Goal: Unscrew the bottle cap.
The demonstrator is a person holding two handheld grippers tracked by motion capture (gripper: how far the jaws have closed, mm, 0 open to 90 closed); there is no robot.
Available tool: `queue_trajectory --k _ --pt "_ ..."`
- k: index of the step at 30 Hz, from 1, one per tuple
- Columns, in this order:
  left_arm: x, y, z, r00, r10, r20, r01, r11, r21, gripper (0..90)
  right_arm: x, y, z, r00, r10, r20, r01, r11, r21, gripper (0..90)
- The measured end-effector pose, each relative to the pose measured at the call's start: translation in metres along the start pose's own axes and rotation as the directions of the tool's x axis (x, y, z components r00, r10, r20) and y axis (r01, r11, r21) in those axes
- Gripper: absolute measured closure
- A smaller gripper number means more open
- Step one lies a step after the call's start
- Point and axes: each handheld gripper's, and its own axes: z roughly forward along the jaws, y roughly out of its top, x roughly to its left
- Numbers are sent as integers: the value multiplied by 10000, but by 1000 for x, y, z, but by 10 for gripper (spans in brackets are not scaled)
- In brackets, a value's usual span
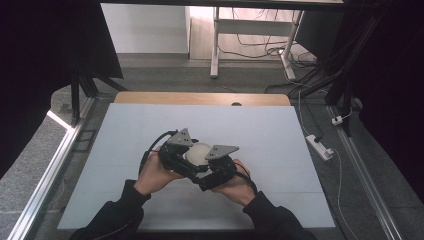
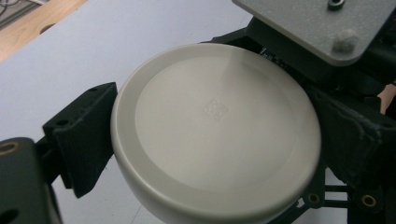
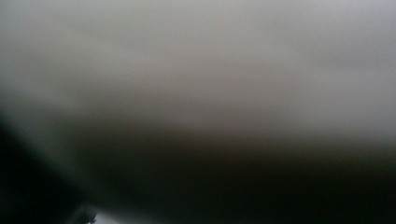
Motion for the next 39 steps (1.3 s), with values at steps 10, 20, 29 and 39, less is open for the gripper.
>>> queue_trajectory --k 10,20,29,39 --pt "6 0 -12 9997 -240 -64 238 9993 -305 82 -1 0 -1 10000 6 -18 -6 10000 -35 66" --pt "9 -3 -22 9991 -355 -249 346 9988 -359 82 -3 -1 -3 10000 9 77 -9 10000 -72 66" --pt "8 -8 -30 9991 -280 -307 271 9992 -298 82 -10 -2 -7 9995 125 281 -122 9999 -92 66" --pt "3 -14 -34 9996 -154 -248 147 9994 -300 82 -19 -3 -13 9983 257 527 -247 9995 -199 66"
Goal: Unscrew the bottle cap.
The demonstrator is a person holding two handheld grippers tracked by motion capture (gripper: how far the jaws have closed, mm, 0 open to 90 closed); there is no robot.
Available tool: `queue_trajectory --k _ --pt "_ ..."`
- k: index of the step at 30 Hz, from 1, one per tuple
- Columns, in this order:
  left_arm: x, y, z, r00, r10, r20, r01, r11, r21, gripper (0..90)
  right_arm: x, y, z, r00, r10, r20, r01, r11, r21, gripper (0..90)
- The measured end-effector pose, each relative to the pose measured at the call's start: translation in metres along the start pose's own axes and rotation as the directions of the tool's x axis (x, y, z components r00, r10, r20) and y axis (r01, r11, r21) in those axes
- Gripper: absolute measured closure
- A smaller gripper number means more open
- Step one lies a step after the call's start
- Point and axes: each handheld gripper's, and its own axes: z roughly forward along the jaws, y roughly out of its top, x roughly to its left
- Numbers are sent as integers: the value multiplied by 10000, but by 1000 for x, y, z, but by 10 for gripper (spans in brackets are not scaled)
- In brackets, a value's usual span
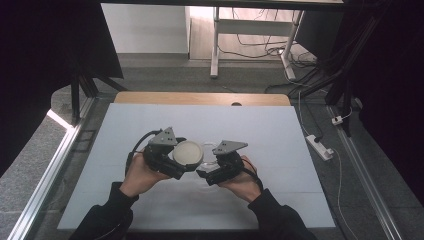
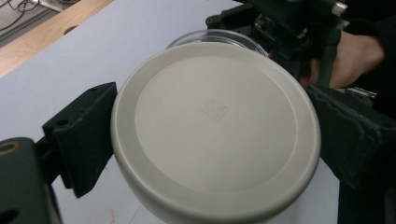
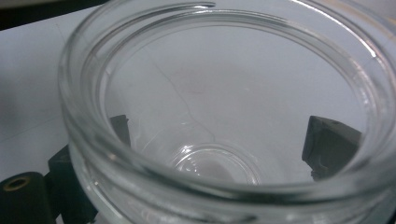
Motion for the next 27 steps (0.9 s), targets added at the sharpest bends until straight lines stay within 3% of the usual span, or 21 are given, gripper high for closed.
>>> queue_trajectory --k 19,27 --pt "-15 -11 -1 9993 62 375 -60 10000 -59 82 -19 2 -8 9984 317 478 -310 9994 -151 66" --pt "-22 -14 4 9981 263 561 -263 9997 -11 82 -28 3 -8 9969 410 671 -399 9990 -189 66"
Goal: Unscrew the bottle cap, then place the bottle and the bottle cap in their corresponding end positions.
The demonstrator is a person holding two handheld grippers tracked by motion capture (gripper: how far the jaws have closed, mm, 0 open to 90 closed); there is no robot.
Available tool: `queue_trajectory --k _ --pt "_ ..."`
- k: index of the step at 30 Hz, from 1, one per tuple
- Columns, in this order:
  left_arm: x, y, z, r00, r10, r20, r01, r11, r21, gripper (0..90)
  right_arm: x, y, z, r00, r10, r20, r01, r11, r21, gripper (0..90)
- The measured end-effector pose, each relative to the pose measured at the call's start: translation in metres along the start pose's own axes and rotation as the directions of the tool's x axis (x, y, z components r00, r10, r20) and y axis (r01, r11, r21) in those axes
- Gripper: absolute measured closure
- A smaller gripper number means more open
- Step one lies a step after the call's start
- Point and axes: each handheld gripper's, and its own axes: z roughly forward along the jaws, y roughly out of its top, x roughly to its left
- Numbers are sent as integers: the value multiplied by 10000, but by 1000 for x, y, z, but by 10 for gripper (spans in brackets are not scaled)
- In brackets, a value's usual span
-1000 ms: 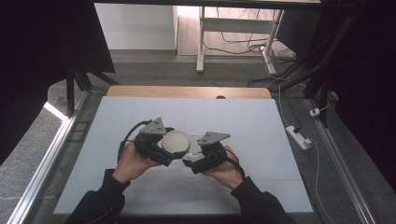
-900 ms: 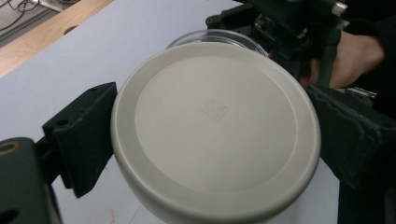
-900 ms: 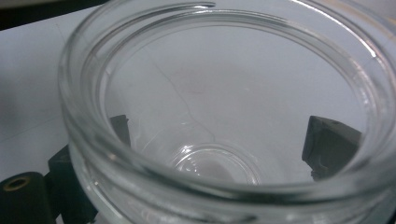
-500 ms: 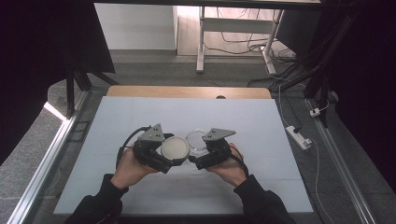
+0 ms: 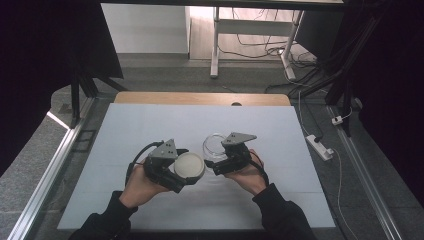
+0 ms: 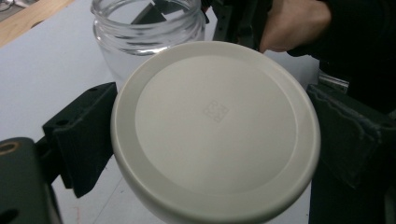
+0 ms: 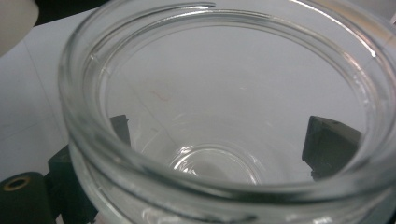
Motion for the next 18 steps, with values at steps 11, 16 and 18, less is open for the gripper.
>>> queue_trajectory --k 11,16,18 --pt "-3 -5 4 9999 52 127 -50 9999 -130 82 -10 7 9 9999 112 110 -112 9999 -8 66" --pt "-4 -7 6 9998 67 164 -65 9999 -149 82 -14 10 14 9998 162 138 -162 9999 14 66" --pt "-5 -9 8 9998 115 185 -112 9998 -143 82 -15 11 16 9997 169 147 -170 9999 23 66"
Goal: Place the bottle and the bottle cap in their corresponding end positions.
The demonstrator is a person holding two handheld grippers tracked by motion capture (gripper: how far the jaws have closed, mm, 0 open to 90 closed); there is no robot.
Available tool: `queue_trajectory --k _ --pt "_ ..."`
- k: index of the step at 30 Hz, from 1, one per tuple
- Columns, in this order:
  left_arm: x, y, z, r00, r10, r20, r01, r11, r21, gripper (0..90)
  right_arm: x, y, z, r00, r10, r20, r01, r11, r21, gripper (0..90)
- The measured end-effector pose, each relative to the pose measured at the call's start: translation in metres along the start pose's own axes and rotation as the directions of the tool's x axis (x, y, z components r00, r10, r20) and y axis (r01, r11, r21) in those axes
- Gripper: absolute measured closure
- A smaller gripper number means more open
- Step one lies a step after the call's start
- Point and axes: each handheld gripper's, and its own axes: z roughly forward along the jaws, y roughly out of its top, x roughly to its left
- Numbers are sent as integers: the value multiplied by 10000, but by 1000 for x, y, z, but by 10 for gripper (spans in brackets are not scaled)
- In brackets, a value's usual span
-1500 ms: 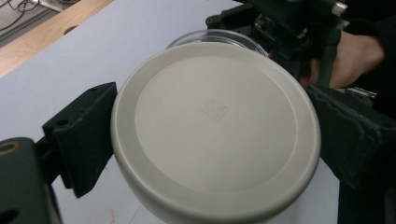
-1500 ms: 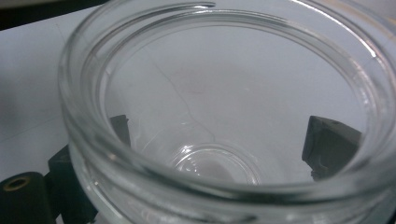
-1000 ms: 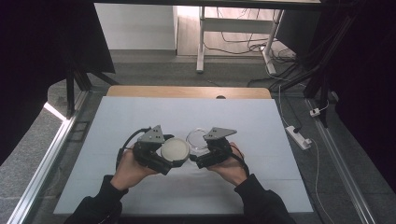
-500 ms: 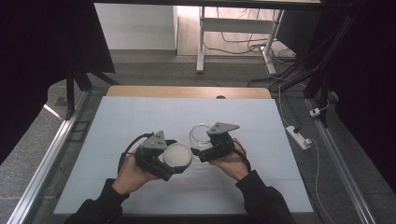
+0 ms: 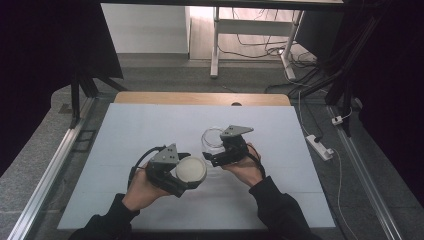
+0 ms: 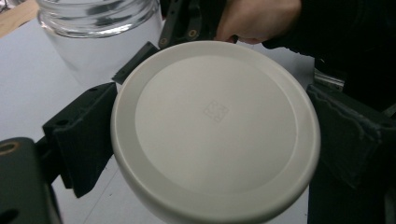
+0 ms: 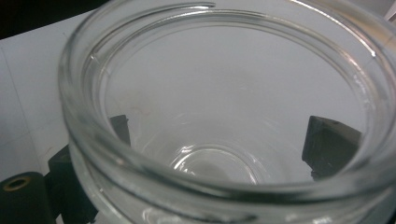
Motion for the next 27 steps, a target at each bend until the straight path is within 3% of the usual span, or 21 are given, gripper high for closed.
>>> queue_trajectory --k 10,27 --pt "1 -9 10 9999 -24 154 23 10000 80 82 -8 6 9 9999 74 110 -74 10000 33 66" --pt "8 -22 37 9978 420 509 -430 9989 183 82 -19 16 37 9992 174 352 -179 9997 144 66"
